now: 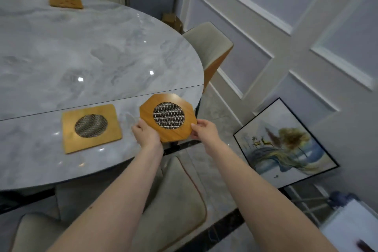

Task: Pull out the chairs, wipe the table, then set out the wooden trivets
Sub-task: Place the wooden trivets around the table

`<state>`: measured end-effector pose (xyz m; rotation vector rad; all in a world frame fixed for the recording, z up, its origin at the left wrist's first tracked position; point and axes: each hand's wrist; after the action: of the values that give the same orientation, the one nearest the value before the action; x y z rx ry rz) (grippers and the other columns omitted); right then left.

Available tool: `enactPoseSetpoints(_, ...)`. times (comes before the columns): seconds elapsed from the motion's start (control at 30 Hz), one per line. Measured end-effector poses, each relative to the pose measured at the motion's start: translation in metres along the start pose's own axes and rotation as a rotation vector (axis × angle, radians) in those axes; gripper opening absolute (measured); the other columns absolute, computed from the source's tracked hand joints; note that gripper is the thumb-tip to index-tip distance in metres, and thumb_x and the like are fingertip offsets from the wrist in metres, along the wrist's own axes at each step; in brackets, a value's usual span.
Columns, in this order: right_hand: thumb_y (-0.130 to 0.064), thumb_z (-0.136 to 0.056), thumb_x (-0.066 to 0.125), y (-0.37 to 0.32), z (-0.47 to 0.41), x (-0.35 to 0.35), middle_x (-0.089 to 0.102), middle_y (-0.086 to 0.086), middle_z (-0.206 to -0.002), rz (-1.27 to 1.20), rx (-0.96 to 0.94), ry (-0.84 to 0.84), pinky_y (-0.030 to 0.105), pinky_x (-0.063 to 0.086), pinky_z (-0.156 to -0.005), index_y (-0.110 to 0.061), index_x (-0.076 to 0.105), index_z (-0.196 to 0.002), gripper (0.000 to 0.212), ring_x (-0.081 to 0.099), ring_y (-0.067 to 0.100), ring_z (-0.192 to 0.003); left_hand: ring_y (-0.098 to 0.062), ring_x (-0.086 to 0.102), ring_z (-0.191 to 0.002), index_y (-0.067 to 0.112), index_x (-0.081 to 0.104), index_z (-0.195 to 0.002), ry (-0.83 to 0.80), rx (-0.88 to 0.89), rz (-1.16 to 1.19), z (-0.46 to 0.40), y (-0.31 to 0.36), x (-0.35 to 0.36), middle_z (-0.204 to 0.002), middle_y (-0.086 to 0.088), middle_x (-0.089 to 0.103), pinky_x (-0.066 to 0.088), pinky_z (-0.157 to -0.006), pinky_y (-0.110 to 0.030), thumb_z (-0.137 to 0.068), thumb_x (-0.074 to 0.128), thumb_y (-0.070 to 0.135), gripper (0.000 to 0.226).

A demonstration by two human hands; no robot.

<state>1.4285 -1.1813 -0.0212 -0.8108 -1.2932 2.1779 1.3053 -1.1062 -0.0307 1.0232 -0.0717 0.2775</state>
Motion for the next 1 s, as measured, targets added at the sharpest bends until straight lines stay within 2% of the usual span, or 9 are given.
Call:
enactPoseSetpoints(0.07, -0.005, -0.093, 0.057, 0.002, -0.005, -0.031, 0.059, 0.002, -0.082, -0.021, 0.010, 0.016, 0.029, 0.057, -0.075, 0.005, 0.055, -0.123, 0.031, 0.060, 0.012, -0.069, -0.018, 0.049, -0.087, 0.011, 0.041, -0.101, -0.020, -0.020, -0.010, 0.017, -0.015, 0.022, -0.098, -0.004, 0.051, 0.038, -0.074, -0.030, -0.102, 0.029, 0.032, 0.025)
enactPoseSetpoints(0.17, -0.003, -0.094, 0.055, 0.006, -0.019, -0.077, 0.059, 0.004, -0.084, -0.066, 0.036, 0.014, 0.020, 0.056, -0.058, 0.005, 0.052, -0.124, 0.031, 0.061, 0.013, -0.070, -0.014, 0.048, -0.079, 0.009, 0.040, -0.102, -0.035, -0.034, -0.031, 0.038, -0.038, 0.061, -0.088, 0.000, 0.048, 0.040, -0.069, -0.027, -0.103, 0.028, 0.032, 0.026)
enactPoseSetpoints(0.23, -0.001, -0.094, 0.054, 0.005, -0.032, -0.098, 0.059, 0.007, -0.088, -0.103, 0.049, 0.020, 0.017, 0.054, -0.051, 0.006, 0.049, -0.126, 0.033, 0.060, 0.014, -0.070, -0.017, 0.049, -0.084, 0.009, 0.041, -0.101, -0.034, -0.036, -0.037, 0.041, -0.048, 0.085, -0.094, -0.004, 0.050, 0.041, -0.073, -0.030, -0.102, 0.029, 0.032, 0.027)
enactPoseSetpoints(0.3, 0.000, -0.094, 0.053, 0.004, -0.050, -0.117, 0.059, 0.011, -0.094, -0.128, 0.059, 0.021, 0.018, 0.056, -0.052, 0.007, 0.048, -0.127, 0.034, 0.061, 0.016, -0.072, -0.020, 0.050, -0.087, 0.010, 0.042, -0.098, -0.028, -0.044, -0.025, 0.038, -0.059, 0.110, -0.097, -0.007, 0.051, 0.042, -0.074, -0.032, -0.101, 0.030, 0.033, 0.026)
enactPoseSetpoints(0.43, 0.000, -0.094, 0.054, -0.006, -0.103, -0.149, 0.059, 0.015, -0.100, -0.136, 0.058, 0.011, 0.023, 0.058, -0.059, 0.007, 0.048, -0.129, 0.036, 0.062, 0.017, -0.075, -0.018, 0.050, -0.081, 0.010, 0.042, -0.095, -0.035, -0.026, 0.015, 0.032, -0.069, 0.171, -0.089, -0.004, 0.050, 0.041, -0.063, -0.025, -0.102, 0.030, 0.031, 0.025)
enactPoseSetpoints(0.53, 0.000, -0.094, 0.053, -0.026, -0.151, -0.167, 0.059, 0.013, -0.099, -0.144, 0.035, 0.007, 0.030, 0.058, -0.068, 0.006, 0.045, -0.131, 0.039, 0.062, 0.017, -0.076, -0.016, 0.051, -0.079, 0.010, 0.042, -0.098, -0.011, -0.013, 0.035, 0.017, -0.066, 0.223, -0.088, -0.002, 0.051, 0.041, -0.067, -0.027, -0.102, 0.030, 0.029, 0.023)
enactPoseSetpoints(0.67, 0.000, -0.094, 0.053, -0.061, -0.216, -0.185, 0.059, 0.007, -0.088, -0.118, 0.017, -0.006, 0.024, 0.058, -0.059, 0.006, 0.045, -0.130, 0.037, 0.061, 0.016, -0.074, -0.018, 0.050, -0.084, 0.008, 0.044, -0.098, 0.043, -0.021, 0.030, -0.012, -0.058, 0.295, -0.095, -0.007, 0.052, 0.041, -0.068, -0.029, -0.101, 0.030, 0.030, 0.026)
enactPoseSetpoints(0.83, -0.001, -0.095, 0.053, -0.100, -0.293, -0.208, 0.058, 0.015, -0.101, -0.103, -0.008, -0.028, 0.041, 0.056, -0.083, 0.006, 0.045, -0.128, 0.035, 0.062, 0.026, -0.087, -0.021, 0.053, -0.091, 0.011, 0.042, -0.100, 0.064, -0.006, 0.033, -0.037, -0.039, 0.374, -0.101, -0.008, 0.053, 0.045, -0.079, -0.035, -0.101, 0.030, 0.031, 0.024)
enactPoseSetpoints(1.0, -0.001, -0.093, 0.054, -0.138, -0.381, -0.217, 0.059, 0.008, -0.090, -0.083, -0.040, -0.091, 0.040, 0.055, -0.084, 0.003, 0.050, -0.124, 0.032, 0.062, 0.023, -0.083, -0.019, 0.054, -0.090, 0.011, 0.042, -0.101, 0.088, 0.024, 0.122, -0.068, -0.023, 0.445, -0.103, -0.007, 0.054, 0.046, -0.076, -0.033, -0.102, 0.030, 0.031, 0.023)
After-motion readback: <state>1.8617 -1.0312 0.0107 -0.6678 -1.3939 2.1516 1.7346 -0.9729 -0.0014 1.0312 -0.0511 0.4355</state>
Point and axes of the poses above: each hand's wrist, its own z-axis away from the middle knuckle, its own x-axis out of the palm, y = z × x
